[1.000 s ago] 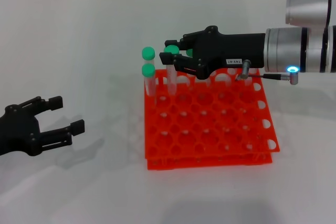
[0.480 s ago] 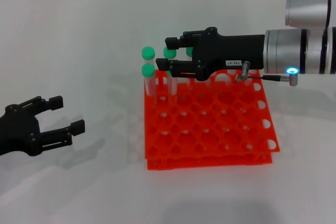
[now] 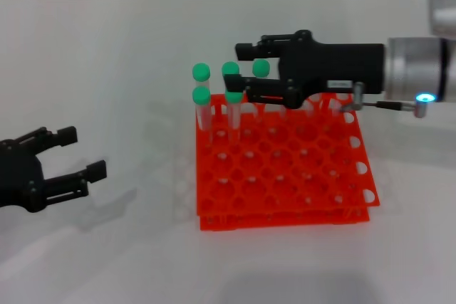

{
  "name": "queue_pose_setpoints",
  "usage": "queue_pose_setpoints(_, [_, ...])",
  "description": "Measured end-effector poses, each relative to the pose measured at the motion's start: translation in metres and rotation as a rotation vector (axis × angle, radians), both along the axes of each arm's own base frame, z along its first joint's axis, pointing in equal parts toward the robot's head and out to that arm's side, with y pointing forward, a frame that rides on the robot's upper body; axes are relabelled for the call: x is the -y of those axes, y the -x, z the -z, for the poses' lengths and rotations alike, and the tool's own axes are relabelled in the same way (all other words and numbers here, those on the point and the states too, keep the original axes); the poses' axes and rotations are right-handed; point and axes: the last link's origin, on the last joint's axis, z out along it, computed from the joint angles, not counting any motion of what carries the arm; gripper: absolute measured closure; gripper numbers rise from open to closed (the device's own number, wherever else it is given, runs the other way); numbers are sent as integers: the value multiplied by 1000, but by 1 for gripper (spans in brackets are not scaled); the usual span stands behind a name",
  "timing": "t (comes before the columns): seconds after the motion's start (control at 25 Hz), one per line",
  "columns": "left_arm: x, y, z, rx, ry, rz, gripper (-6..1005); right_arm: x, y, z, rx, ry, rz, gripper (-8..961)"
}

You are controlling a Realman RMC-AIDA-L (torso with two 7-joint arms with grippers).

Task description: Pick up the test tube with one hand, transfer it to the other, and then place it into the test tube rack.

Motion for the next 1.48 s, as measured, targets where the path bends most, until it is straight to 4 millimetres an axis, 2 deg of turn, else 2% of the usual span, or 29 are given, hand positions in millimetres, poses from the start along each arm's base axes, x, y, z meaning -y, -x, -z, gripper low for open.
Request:
queue_pose_setpoints(0.2, [2, -3, -9, 20, -23, 46, 120, 15, -19, -33, -62, -21, -19, 405])
queue_pose_setpoints(0.28, [1, -4, -9, 17, -27, 59, 120, 21, -35, -50, -76, -32, -12, 403])
queue_pose_setpoints(0.48, [-4, -5, -4, 28, -6, 80, 120, 44, -75, -71, -40, -62, -17, 400])
queue_pose_setpoints(0.68, [-8, -3, 1, 21, 32, 92, 120, 62, -99, -72, -12, -73, -1, 396])
queue_pose_setpoints(0.88, [-8, -2, 3, 2, 86, 107, 120, 71, -113, -64, 7, -77, 27, 288])
queue_pose_setpoints(1.2, [-2, -9, -5, 17, 134, 172, 120, 69, -124, -60, 50, -70, 63, 81])
queue_pose_setpoints(1.48, [-5, -12, -7, 19, 148, 185, 120, 67, -127, -60, 84, -61, 70, 81])
